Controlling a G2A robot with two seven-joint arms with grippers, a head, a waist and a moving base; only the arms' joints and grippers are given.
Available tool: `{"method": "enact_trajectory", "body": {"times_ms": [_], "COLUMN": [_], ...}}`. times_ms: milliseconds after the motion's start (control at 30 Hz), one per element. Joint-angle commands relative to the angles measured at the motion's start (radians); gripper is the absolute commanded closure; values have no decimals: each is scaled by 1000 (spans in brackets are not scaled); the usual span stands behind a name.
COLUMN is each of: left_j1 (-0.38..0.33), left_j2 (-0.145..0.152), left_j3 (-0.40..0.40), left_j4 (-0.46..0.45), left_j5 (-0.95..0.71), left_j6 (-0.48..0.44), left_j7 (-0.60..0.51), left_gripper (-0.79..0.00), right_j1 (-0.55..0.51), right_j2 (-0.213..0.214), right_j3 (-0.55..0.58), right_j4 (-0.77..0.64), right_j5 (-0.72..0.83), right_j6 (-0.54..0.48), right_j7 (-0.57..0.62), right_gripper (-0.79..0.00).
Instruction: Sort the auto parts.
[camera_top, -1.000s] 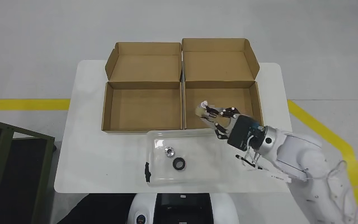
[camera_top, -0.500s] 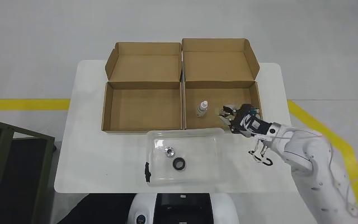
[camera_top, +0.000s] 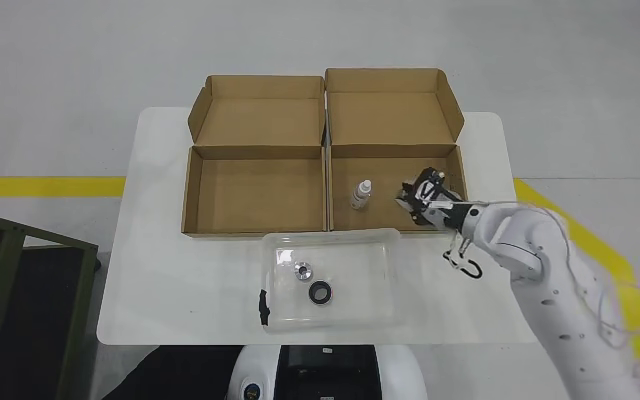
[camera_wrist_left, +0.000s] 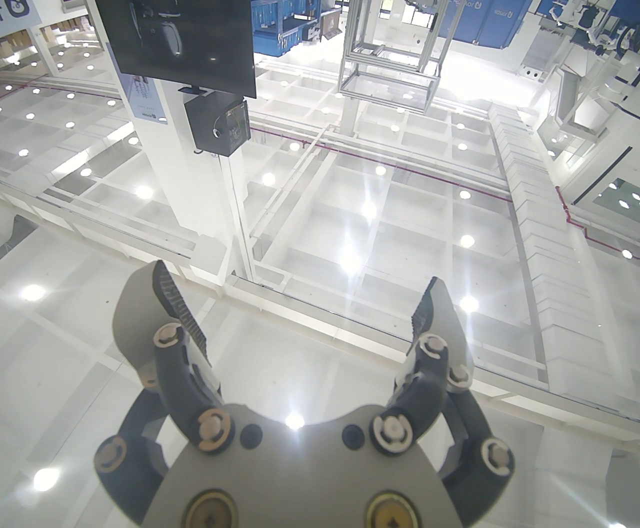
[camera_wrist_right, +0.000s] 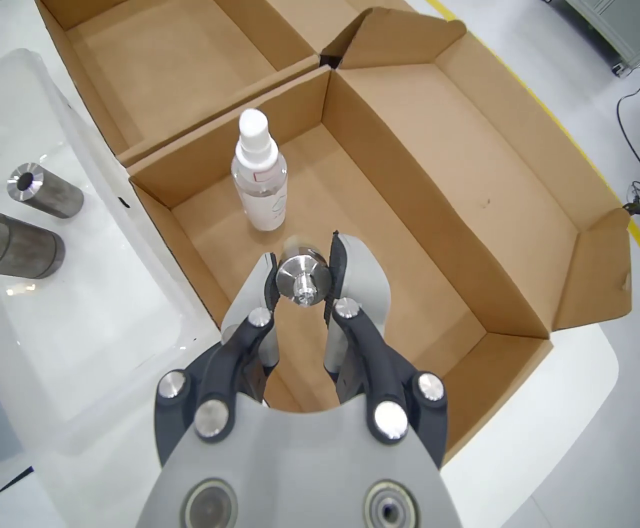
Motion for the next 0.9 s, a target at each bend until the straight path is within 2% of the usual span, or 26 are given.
{"method": "enact_trajectory", "body": {"times_ms": [0,433,800,867], "left_j1": [0,0,0,0], "left_j2": [0,0,0,0], "left_j3": [0,0,0,0], "left_j4": [0,0,0,0], "left_j5": [0,0,0,0], "left_j6": [0,0,0,0], "left_j7": [0,0,0,0], "left_gripper": [-785,-785,-785,-785], "right_j1": [29,205,273,283], "right_j2": [-4,-33,-51,-54], "right_j3": [-28,-179,-248,-261], "right_j4": [32,210,284,291], "right_j5": [-3,-32,-30,-31], "right_j6": [-1,1,27,30], "right_j7": [16,121,172,183], "right_gripper": [0,0,0,-52]}}
